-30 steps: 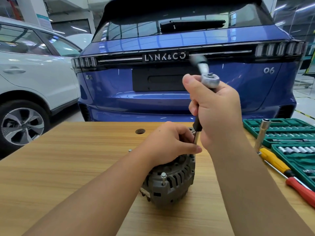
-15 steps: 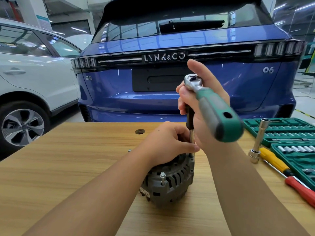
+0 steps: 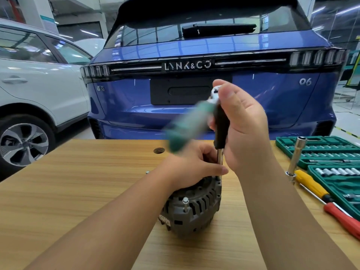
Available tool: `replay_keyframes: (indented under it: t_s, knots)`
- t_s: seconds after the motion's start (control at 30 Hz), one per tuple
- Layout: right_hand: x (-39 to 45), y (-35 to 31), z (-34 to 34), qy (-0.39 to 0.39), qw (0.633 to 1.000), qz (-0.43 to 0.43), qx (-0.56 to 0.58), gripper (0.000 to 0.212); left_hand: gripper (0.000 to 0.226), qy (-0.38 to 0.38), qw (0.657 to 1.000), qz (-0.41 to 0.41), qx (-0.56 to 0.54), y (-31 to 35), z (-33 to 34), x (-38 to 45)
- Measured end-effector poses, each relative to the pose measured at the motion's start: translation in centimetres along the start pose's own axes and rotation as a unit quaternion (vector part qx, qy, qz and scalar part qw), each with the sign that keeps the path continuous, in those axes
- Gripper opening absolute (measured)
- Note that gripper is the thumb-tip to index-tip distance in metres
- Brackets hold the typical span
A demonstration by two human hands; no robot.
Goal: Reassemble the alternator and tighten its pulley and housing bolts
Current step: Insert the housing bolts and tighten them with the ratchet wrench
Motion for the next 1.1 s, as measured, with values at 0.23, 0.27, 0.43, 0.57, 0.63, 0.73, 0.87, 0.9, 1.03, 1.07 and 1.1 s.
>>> replay_keyframes:
  t_s: [0.23, 0.27, 0.43, 0.57, 0.63, 0.73, 0.87, 0.9, 1.03, 1.07, 1.1]
  knots:
    - [0.3, 0.1, -1.7, 0.064, 0.997, 0.006, -0.041, 0.022, 0.012, -0.004, 0.999, -0.003, 0.045, -0.1, 0.0, 0.0]
    - [0.3, 0.2, -1.1, 0.032, 0.999, 0.004, -0.03, 0.023, 0.012, -0.004, 0.999, -0.004, 0.041, -0.1, 0.0, 0.0]
    - [-0.5, -0.7, 1.1, -0.022, 0.985, -0.149, -0.082, 0.038, 0.009, 0.006, 1.0, 0.007, 0.018, 0.1, -0.3, -0.1]
    - [-0.4, -0.6, 1.3, -0.058, 0.985, -0.155, -0.053, 0.048, 0.015, 0.013, 1.0, -0.002, 0.011, -0.2, -0.4, -0.3]
    - [-0.1, -0.2, 1.1, -0.069, 0.99, -0.122, -0.028, 0.047, 0.013, 0.012, 1.0, -0.006, 0.021, -0.3, -0.3, -0.1]
    - [0.5, 0.4, 0.7, -0.072, 0.996, -0.037, 0.041, 0.045, 0.015, 0.006, 0.999, -0.011, 0.033, -0.2, -0.2, -0.1]
    - [0.4, 1.1, 1.4, -0.085, 0.992, 0.049, 0.078, 0.034, 0.023, 0.011, 1.0, 0.0, 0.013, 0.2, -0.5, -0.3]
    - [0.3, 1.0, 1.6, -0.089, 0.993, 0.043, 0.068, 0.031, 0.024, 0.009, 1.0, 0.005, 0.007, 0.4, -0.5, -0.3]
    - [0.2, 1.3, 1.6, -0.064, 0.995, 0.057, 0.052, 0.037, 0.03, 0.01, 1.0, 0.006, 0.002, 0.3, -0.5, -0.4]
    - [0.2, 1.2, 1.3, -0.051, 0.996, 0.052, 0.054, 0.037, 0.032, 0.008, 1.0, -0.002, -0.009, 0.0, -0.4, -0.3]
    - [0.1, 0.9, 0.8, -0.033, 0.998, 0.034, 0.044, 0.038, 0.032, 0.004, 1.0, -0.014, -0.016, -0.3, -0.2, -0.2]
Point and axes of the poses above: each hand's wrist, its own x-axis towards the middle knuckle, its own z-axis out of the palm, y = z × x, the point moved 9 cm from there along x, towards the middle knuckle, and after that the axes turned 5 degrees about y, right-handed, at the moved point
